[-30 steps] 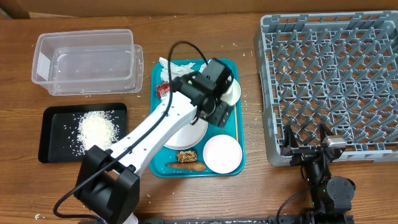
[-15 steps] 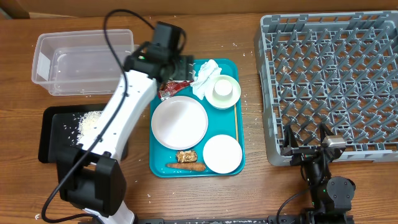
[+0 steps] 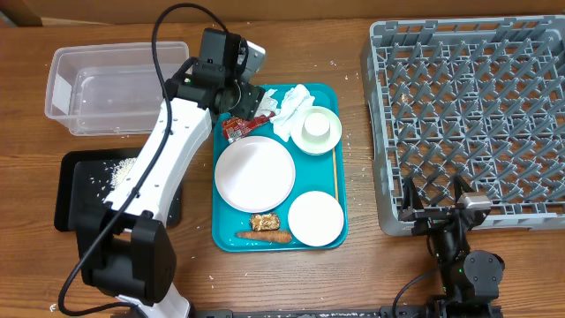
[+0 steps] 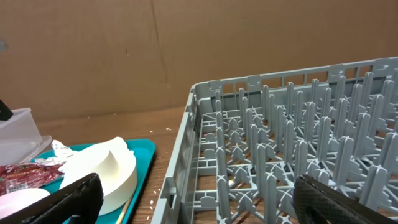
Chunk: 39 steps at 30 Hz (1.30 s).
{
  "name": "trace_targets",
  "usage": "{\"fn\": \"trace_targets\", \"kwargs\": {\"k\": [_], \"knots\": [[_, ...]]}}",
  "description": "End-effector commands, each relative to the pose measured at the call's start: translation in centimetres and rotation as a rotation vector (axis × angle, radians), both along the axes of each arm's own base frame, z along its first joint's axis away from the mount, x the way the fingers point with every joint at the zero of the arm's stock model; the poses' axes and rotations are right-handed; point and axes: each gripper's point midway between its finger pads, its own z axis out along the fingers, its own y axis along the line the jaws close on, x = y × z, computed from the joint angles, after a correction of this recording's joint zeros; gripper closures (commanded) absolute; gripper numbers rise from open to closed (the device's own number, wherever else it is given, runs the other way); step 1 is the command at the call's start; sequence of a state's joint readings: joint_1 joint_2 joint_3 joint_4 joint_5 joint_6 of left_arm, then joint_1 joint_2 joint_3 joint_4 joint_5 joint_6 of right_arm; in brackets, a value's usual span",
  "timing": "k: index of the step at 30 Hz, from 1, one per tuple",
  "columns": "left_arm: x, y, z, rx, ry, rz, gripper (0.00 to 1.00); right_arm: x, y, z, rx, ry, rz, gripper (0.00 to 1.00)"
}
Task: Sort waste into correct bins and load items into the dishwasher
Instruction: 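Release the plate and move the left gripper toward the napkins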
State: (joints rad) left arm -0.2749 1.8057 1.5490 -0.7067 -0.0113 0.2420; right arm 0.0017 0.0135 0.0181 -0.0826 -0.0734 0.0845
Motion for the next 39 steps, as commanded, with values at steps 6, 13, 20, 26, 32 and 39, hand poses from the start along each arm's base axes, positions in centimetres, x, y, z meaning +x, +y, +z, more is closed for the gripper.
{"fn": "trace_targets", "kwargs": {"k": [6, 13, 20, 26, 32, 39], "knots": [[-0.1, -0.3, -7.0, 0.152, 0.120, -0.204, 0.18, 0.0, 0.0, -0.1, -0.004, -0.005, 0.000, 0.00], [0.3, 0.1, -11.0, 0.237, 0.172, -0.243, 0.23, 0.0, 0.0, -0.1, -0.004, -0.005, 0.000, 0.00], [0.3, 0.6, -12.2, 0.284, 0.191, -0.229, 0.32, 0.0, 0.0, -0.1, -0.004, -0.005, 0.000, 0.00], [-0.6, 1.0, -12.7, 0.287, 0.230, -0.224, 0.39, 0.0, 0.0, -0.1, -0.004, -0.005, 0.000, 0.00], [-0.9, 1.2, -12.9, 0.287, 0.242, -0.219, 0.54, 0.0, 0.0, -0.1, -0.004, -0.005, 0.000, 0.00], [-0.9, 1.1, -12.9, 0.287, 0.241, -0.222, 0.70, 0.0, 0.0, -0.1, -0.004, -0.005, 0.000, 0.00]]}}
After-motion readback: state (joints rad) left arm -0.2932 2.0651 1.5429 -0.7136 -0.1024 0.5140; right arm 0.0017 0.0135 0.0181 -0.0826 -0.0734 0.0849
